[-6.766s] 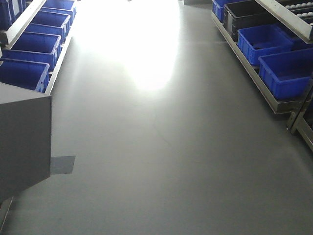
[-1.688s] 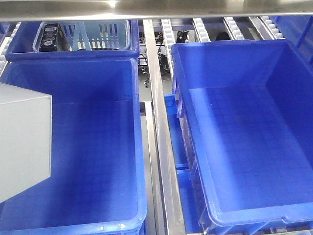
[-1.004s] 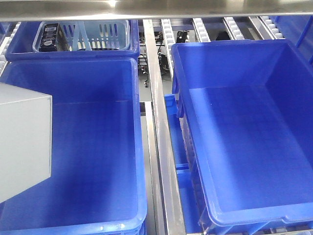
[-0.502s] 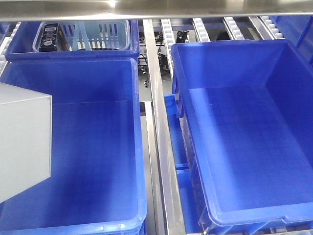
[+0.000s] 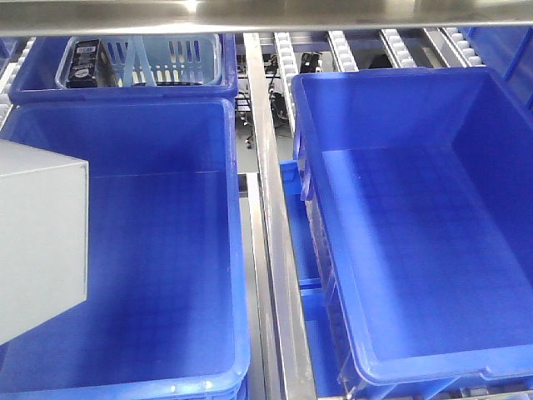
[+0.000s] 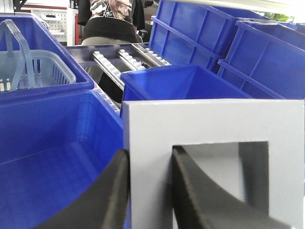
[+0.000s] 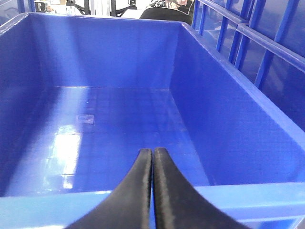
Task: Sort gray base to blue bin
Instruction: 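Stop in front of the blue bins holding the frame, then swing the left gripper with the gray frame over the farther blue bin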
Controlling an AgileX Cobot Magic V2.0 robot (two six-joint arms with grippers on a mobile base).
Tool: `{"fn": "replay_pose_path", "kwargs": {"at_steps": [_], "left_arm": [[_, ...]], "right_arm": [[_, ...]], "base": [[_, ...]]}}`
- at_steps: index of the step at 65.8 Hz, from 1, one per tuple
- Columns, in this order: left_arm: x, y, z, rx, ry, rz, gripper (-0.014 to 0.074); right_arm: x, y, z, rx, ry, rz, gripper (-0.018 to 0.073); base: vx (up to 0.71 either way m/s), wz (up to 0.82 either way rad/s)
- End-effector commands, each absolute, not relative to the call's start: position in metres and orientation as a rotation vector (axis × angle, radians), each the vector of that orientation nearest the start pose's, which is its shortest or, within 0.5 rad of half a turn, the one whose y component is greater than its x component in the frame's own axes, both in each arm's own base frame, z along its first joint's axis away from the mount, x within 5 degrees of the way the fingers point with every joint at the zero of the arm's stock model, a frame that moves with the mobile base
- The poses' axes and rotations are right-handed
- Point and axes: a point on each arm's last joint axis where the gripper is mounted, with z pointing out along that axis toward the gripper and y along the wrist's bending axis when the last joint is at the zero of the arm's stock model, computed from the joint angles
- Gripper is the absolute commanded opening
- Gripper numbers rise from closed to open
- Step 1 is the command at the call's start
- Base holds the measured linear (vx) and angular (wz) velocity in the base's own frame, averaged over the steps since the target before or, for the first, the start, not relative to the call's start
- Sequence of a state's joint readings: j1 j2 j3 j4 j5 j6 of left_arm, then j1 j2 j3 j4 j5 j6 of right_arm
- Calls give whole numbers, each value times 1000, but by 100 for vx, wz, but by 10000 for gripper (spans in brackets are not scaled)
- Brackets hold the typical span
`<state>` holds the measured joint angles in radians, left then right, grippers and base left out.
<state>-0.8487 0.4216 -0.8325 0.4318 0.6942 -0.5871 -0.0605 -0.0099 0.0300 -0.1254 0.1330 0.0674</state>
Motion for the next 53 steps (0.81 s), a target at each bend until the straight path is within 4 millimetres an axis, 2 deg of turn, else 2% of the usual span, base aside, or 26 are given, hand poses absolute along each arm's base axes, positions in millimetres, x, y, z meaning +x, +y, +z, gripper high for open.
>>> {"fn": "replay_pose_path", "kwargs": {"at_steps": [1, 12, 22, 38, 53], "left_arm": [[53, -27, 418, 329, 1588, -623, 127], [52, -28, 418, 323, 1588, -657, 127], [57, -38, 419, 328, 1598, -711, 127], [87, -82, 410, 369, 1690, -760, 127], [108, -116, 409, 386, 1639, -860, 127]], "right_arm": [[56, -4, 195, -3, 1560, -112, -9], [56, -4, 195, -3, 1560, -112, -9], [56, -4, 195, -3, 1560, -112, -9], [56, -4, 195, -3, 1560, -112, -9], [56, -4, 195, -3, 1560, -112, -9]], "base": [[0, 0], [0, 0], [0, 0], [0, 0], [0, 0]]}}
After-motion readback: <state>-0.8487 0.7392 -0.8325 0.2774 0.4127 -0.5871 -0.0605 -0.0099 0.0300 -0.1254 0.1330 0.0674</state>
